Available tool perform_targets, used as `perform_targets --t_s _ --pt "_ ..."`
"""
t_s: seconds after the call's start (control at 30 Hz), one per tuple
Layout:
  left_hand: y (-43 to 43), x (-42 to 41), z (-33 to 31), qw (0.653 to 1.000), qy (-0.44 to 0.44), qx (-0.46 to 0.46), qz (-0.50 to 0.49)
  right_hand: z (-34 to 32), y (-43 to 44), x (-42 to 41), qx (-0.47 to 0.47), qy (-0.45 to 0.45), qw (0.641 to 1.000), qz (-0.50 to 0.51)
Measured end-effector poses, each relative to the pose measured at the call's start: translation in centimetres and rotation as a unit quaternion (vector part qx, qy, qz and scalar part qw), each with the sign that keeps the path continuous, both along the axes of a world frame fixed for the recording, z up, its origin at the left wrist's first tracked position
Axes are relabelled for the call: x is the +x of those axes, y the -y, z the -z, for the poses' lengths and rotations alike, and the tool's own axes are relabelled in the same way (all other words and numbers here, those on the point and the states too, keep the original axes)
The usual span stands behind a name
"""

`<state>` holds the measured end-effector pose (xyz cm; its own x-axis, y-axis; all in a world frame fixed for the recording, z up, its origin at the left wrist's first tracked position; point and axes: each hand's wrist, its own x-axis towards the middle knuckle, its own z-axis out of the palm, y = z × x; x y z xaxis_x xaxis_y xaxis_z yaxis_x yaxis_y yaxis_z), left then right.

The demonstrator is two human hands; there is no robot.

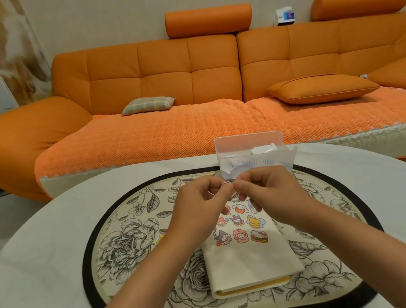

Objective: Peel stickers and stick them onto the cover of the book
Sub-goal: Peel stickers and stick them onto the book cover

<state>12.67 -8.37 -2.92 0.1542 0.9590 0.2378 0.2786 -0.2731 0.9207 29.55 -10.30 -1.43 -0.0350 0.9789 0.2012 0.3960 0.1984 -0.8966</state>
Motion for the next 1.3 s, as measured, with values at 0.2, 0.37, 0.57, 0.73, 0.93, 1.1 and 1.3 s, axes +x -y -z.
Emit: perform_targets --t_s 0.2,0.37,0.57,0.73,0.93,1.1,1.3 --pt "-0.13 -0.37 -0.26 1.000 0.020 -0.006 0.004 -0.16 -0.30 0.10 -0.075 -0.092 0.993 -0.028" --pt "-0.08 -0.49 -0.59 1.000 0.026 -0.009 0.016 -0.50 -0.19 0.43 -0.095 -0.097 0.989 -0.054" --pt "-0.04 -0.42 -0.52 1.000 0.023 -0.010 0.017 -0.74 0.06 0.22 -0.065 -0.058 0.996 -0.025" --pt "0.07 -0.29 -0.52 1.000 0.025 -0.006 0.012 -0.68 0.22 0.00 -0.035 -0.017 0.999 -0.002" --pt "0.32 0.02 -0.43 1.000 0.023 0.001 0.007 -0.11 0.29 -0.28 0.023 0.059 0.998 -0.003" --pt "0.34 0.15 -0.43 0.999 0.035 0.005 -0.007 0.02 0.32 -0.40 0.042 0.066 0.997 0.010" --pt "0.27 -0.15 -0.70 0.999 0.044 0.004 -0.007 -0.71 0.36 -0.26 -0.010 -0.025 1.000 0.005"
